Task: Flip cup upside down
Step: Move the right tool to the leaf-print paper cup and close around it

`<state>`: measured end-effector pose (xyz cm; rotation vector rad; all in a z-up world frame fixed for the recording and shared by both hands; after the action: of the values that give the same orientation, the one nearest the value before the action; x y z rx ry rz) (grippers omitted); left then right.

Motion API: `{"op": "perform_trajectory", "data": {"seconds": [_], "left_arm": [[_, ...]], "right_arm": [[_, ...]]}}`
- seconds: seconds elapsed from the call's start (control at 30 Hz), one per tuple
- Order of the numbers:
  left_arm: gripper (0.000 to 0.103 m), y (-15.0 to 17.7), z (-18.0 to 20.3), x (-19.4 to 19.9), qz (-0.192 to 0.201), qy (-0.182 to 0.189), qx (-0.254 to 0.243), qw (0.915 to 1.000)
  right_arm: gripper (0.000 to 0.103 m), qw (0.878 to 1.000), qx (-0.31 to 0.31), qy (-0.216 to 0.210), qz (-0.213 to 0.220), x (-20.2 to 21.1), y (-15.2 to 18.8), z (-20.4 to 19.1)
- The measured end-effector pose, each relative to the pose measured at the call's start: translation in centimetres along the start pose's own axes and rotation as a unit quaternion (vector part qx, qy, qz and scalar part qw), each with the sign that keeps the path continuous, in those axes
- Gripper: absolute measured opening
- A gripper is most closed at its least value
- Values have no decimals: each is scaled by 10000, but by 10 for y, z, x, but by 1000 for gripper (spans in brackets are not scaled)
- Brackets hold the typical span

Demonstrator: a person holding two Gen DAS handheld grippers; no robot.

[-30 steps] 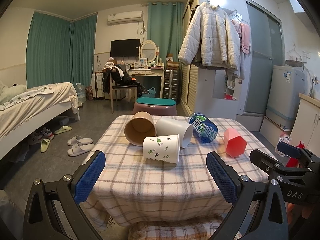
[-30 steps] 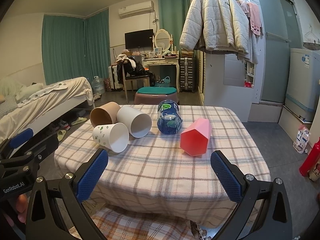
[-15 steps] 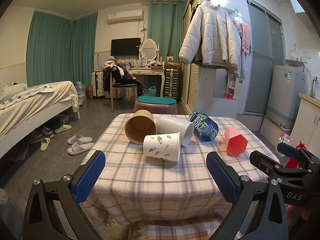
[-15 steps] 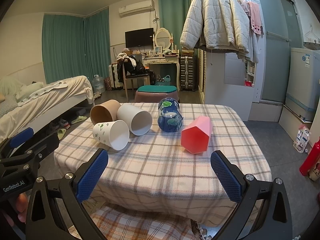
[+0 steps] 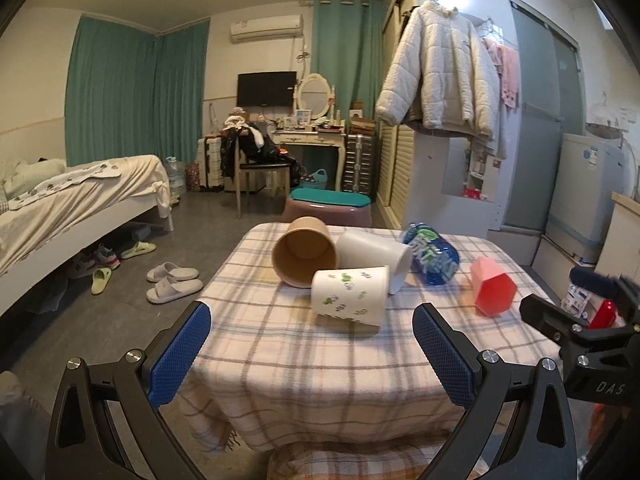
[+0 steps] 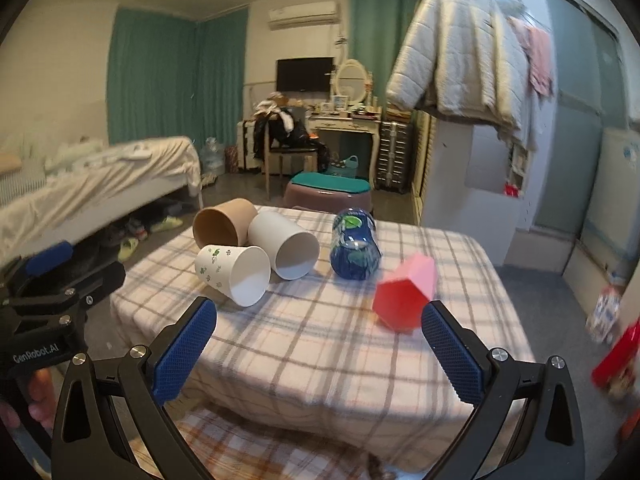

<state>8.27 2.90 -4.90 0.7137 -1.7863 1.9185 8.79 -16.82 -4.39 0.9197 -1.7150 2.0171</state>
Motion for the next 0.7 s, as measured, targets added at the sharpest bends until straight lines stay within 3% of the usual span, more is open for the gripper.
{"op": "perform_trajectory", "data": {"seconds": [0.23,0.47,0.7], "left_arm": [[103,0,-29,-27,-238,-116,254,9993],[103,4,-62,-56,-489,-273,418,9976],[103,11,-88,-91,-735,-293,609,9950]], "right_arm": [[103,9891,1420,-1,-390,-30,-32,-44],[103,9569,2687,-345,-1042,-91,-44,-98],[102,9203,3609,-190,-1497,-153,-43,-125]]}}
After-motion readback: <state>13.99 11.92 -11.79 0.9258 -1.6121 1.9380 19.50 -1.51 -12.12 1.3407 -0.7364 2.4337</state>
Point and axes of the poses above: each gripper's, at about its wrist camera, not at the fingertips, and x roughly against the way its jaws point, z to its right, y to its underside, the point moved 7 cm from there along -x, roughly the way its jaws point, and after that the axes turned 15 degrees about -z, right-handed, at the moved point
